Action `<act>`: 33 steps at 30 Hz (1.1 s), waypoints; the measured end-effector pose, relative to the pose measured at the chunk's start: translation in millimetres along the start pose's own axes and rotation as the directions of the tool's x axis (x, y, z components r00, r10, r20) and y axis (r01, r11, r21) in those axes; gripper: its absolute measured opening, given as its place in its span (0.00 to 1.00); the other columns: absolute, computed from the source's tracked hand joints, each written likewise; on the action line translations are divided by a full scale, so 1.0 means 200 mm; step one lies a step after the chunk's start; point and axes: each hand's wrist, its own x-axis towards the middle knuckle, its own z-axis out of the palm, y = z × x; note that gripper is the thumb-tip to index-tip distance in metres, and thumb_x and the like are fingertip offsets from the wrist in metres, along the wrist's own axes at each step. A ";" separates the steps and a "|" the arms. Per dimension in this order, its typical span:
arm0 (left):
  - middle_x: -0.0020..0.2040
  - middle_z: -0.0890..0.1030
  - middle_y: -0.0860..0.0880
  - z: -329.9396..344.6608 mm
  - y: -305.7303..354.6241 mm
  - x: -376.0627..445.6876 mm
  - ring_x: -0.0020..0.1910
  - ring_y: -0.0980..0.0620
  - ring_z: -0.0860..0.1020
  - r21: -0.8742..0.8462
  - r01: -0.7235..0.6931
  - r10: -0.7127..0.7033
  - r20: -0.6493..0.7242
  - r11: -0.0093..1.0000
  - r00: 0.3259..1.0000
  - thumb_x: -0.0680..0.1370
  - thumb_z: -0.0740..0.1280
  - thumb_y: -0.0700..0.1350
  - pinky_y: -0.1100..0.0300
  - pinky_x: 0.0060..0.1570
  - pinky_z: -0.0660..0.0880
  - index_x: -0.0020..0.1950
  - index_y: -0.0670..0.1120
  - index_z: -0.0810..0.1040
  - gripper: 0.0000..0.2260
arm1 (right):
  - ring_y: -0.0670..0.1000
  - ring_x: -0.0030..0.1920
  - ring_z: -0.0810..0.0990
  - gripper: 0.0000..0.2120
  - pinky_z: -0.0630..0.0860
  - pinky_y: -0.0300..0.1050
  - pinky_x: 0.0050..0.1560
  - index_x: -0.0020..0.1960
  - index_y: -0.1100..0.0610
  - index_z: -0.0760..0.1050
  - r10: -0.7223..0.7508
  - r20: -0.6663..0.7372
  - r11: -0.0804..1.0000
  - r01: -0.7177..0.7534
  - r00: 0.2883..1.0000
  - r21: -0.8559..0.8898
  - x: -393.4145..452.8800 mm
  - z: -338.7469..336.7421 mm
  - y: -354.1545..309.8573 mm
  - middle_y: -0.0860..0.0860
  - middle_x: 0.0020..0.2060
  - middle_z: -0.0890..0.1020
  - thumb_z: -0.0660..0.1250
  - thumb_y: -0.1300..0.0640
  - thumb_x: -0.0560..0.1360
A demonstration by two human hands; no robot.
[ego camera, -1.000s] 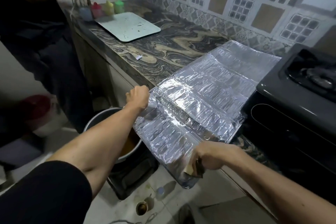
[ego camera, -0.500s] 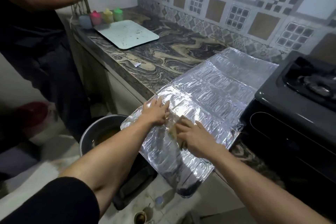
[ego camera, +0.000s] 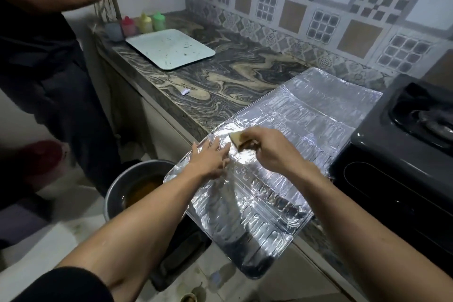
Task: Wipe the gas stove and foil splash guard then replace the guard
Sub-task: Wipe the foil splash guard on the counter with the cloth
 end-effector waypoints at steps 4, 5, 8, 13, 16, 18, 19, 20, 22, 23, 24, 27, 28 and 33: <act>0.80 0.44 0.46 -0.02 0.02 -0.01 0.78 0.43 0.42 0.011 0.025 -0.025 0.004 1.000 1.000 0.83 0.52 0.54 0.34 0.71 0.37 0.79 0.56 0.46 0.26 | 0.55 0.67 0.71 0.18 0.71 0.55 0.64 0.66 0.49 0.71 0.089 0.062 0.980 -0.077 0.994 -0.184 0.12 0.16 0.12 0.50 0.69 0.70 0.64 0.54 0.77; 0.80 0.45 0.46 -0.02 0.03 -0.01 0.78 0.43 0.43 0.009 0.032 -0.032 0.007 0.999 0.999 0.83 0.51 0.55 0.34 0.71 0.37 0.79 0.56 0.46 0.26 | 0.54 0.66 0.70 0.19 0.72 0.56 0.63 0.67 0.46 0.70 0.122 0.120 0.965 -0.090 0.985 -0.245 0.10 0.20 0.17 0.49 0.70 0.69 0.65 0.49 0.76; 0.80 0.45 0.45 -0.04 0.05 0.00 0.78 0.42 0.43 0.026 0.044 -0.044 0.000 0.999 0.999 0.83 0.52 0.56 0.33 0.70 0.36 0.79 0.55 0.47 0.26 | 0.52 0.67 0.71 0.22 0.72 0.59 0.63 0.69 0.41 0.68 0.186 0.111 0.945 -0.147 0.976 -0.292 -0.02 0.23 0.27 0.45 0.73 0.66 0.65 0.47 0.76; 0.79 0.47 0.42 -0.06 0.09 -0.01 0.78 0.40 0.44 0.037 0.045 -0.044 -0.010 0.998 0.999 0.82 0.56 0.54 0.33 0.71 0.36 0.79 0.52 0.49 0.27 | 0.52 0.63 0.75 0.23 0.78 0.51 0.53 0.65 0.41 0.72 0.375 0.038 0.888 -0.347 0.926 -0.303 -0.34 0.05 0.30 0.42 0.70 0.71 0.63 0.60 0.74; 0.79 0.48 0.40 -0.06 0.10 0.00 0.78 0.39 0.46 0.073 0.072 -0.072 0.005 0.995 0.997 0.82 0.56 0.53 0.33 0.70 0.36 0.79 0.49 0.51 0.28 | 0.56 0.52 0.81 0.22 0.79 0.48 0.50 0.56 0.48 0.79 0.525 0.007 0.842 -0.518 0.851 -0.150 -0.44 -0.07 0.29 0.53 0.54 0.83 0.57 0.64 0.69; 0.80 0.46 0.41 -0.09 0.15 -0.01 0.78 0.38 0.45 0.069 0.078 -0.078 0.000 0.995 0.997 0.83 0.53 0.54 0.34 0.70 0.36 0.79 0.48 0.49 0.28 | 0.55 0.48 0.82 0.21 0.79 0.45 0.48 0.51 0.49 0.82 0.608 -0.094 0.789 -0.589 0.788 0.175 -0.49 -0.14 0.30 0.52 0.46 0.85 0.58 0.65 0.67; 0.80 0.44 0.42 -0.11 0.20 0.00 0.78 0.38 0.44 0.041 0.057 -0.057 0.003 0.998 0.998 0.83 0.51 0.55 0.34 0.70 0.36 0.80 0.48 0.46 0.28 | 0.54 0.46 0.82 0.18 0.79 0.46 0.49 0.49 0.50 0.83 0.642 -0.136 0.745 -0.573 0.754 0.342 -0.52 -0.19 0.30 0.52 0.43 0.85 0.60 0.65 0.67; 0.79 0.43 0.42 -0.15 0.25 -0.01 0.78 0.38 0.44 -0.018 0.013 -0.013 0.006 1.000 1.000 0.83 0.50 0.55 0.35 0.71 0.37 0.80 0.48 0.43 0.28 | 0.53 0.43 0.82 0.15 0.80 0.48 0.49 0.47 0.53 0.83 0.664 -0.166 0.691 -0.514 0.729 0.507 -0.55 -0.23 0.29 0.52 0.42 0.85 0.62 0.65 0.68; 0.79 0.45 0.42 -0.26 0.38 -0.03 0.78 0.40 0.48 -0.233 -0.139 0.142 -0.002 0.963 0.990 0.83 0.51 0.55 0.38 0.74 0.43 0.79 0.46 0.42 0.30 | 0.53 0.36 0.79 0.09 0.80 0.51 0.44 0.48 0.58 0.80 0.699 -0.150 0.513 -0.344 0.699 0.787 -0.62 -0.33 0.22 0.55 0.39 0.82 0.65 0.67 0.73; 0.79 0.50 0.41 -0.34 0.46 -0.04 0.78 0.41 0.53 -0.398 -0.217 0.235 -0.005 0.891 0.972 0.82 0.53 0.56 0.41 0.75 0.50 0.79 0.44 0.46 0.31 | 0.53 0.34 0.79 0.08 0.80 0.52 0.42 0.50 0.60 0.78 0.697 -0.117 0.416 -0.266 0.707 0.870 -0.66 -0.38 0.18 0.57 0.38 0.80 0.64 0.67 0.74; 0.78 0.57 0.40 -0.42 0.53 -0.07 0.76 0.40 0.59 -0.577 -0.247 0.300 -0.003 0.779 0.954 0.81 0.55 0.59 0.42 0.73 0.58 0.78 0.42 0.52 0.32 | 0.53 0.32 0.79 0.07 0.81 0.53 0.40 0.51 0.61 0.77 0.689 -0.091 0.338 -0.208 0.719 0.918 -0.70 -0.42 0.14 0.58 0.37 0.80 0.64 0.67 0.75; 0.59 0.80 0.43 -0.64 0.77 -0.23 0.54 0.44 0.81 -0.886 -0.168 0.469 0.062 0.433 0.881 0.78 0.58 0.64 0.48 0.50 0.78 0.67 0.47 0.73 0.26 | 0.52 0.29 0.82 0.05 0.82 0.54 0.38 0.48 0.59 0.76 0.664 -0.118 0.193 -0.017 0.738 0.981 -0.84 -0.55 0.06 0.56 0.32 0.82 0.63 0.67 0.76; 0.52 0.82 0.44 -0.70 0.84 -0.29 0.46 0.46 0.82 -0.927 -0.138 0.531 0.073 0.348 0.844 0.79 0.60 0.62 0.48 0.46 0.79 0.62 0.46 0.77 0.23 | 0.52 0.29 0.82 0.06 0.82 0.54 0.38 0.47 0.59 0.76 0.665 -0.137 0.166 0.033 0.734 0.986 -0.88 -0.60 0.03 0.56 0.31 0.83 0.62 0.67 0.76; 0.39 0.74 0.45 -0.89 1.11 -0.48 0.37 0.49 0.72 -0.993 -0.051 0.725 0.041 0.105 0.687 0.80 0.64 0.51 0.44 0.39 0.82 0.43 0.47 0.86 0.14 | 0.53 0.38 0.83 0.07 0.83 0.49 0.34 0.53 0.58 0.76 0.726 -0.290 0.304 0.088 0.624 0.949 -1.09 -0.78 -0.01 0.56 0.41 0.83 0.61 0.65 0.78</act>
